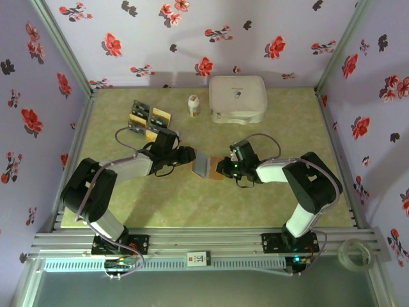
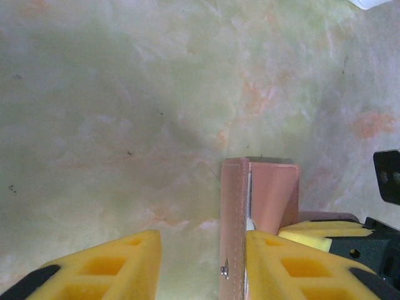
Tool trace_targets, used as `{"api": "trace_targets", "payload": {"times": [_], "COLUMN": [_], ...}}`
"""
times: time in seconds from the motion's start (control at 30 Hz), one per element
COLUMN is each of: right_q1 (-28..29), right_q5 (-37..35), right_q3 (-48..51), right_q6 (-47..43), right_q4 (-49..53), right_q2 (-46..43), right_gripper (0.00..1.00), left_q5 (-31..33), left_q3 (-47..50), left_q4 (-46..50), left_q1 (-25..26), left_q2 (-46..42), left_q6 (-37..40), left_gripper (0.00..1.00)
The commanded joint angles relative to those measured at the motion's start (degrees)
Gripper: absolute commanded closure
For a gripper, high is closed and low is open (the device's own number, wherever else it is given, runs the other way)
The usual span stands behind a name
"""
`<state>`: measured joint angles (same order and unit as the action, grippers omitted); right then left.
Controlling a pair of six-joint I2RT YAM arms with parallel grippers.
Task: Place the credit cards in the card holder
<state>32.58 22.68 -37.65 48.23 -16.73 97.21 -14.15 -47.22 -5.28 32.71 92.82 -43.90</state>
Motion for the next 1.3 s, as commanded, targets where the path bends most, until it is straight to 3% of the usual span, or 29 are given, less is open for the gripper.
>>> {"api": "trace_targets", "payload": {"times": [0.0,0.67,0.73,1.1,1.27], "right_q1": [0.0,-0.1,-0.1,0.1,0.2], "right_q5": [-1.8,-1.2,-0.8,2.4,3.3], "right_q3": [1.2,1.7,1.5,-2.2,-3.4], "right_q6": [0.4,0.6,0.6,0.6,1.1], "right_q4": [0.3,-1.6,-1.8,0.2,-1.2], "right_q2": [1.4,3.9,4.2,4.6,6.8], "right_gripper": [0.91,0.92,0.92,0.91,0.91], "left_q5": [-1.6,-4.1,-4.5,-4.8,-3.6], "left_q3": [0.4,0.8,1.1,3.6,1.2], "left_q4": [-2.3,-5.5,-5.9,-6.3,-7.1], "left_q1": [-0.5,-0.5,-0.5,0.0,2.8], "left_q2": [-0.8,0.9,0.8,-6.0,-4.3], "left_q6": [-1.0,-1.6,-1.6,-3.8,-5.4], "left_gripper": [0.61,0.93,1.0,1.0,1.0]}}
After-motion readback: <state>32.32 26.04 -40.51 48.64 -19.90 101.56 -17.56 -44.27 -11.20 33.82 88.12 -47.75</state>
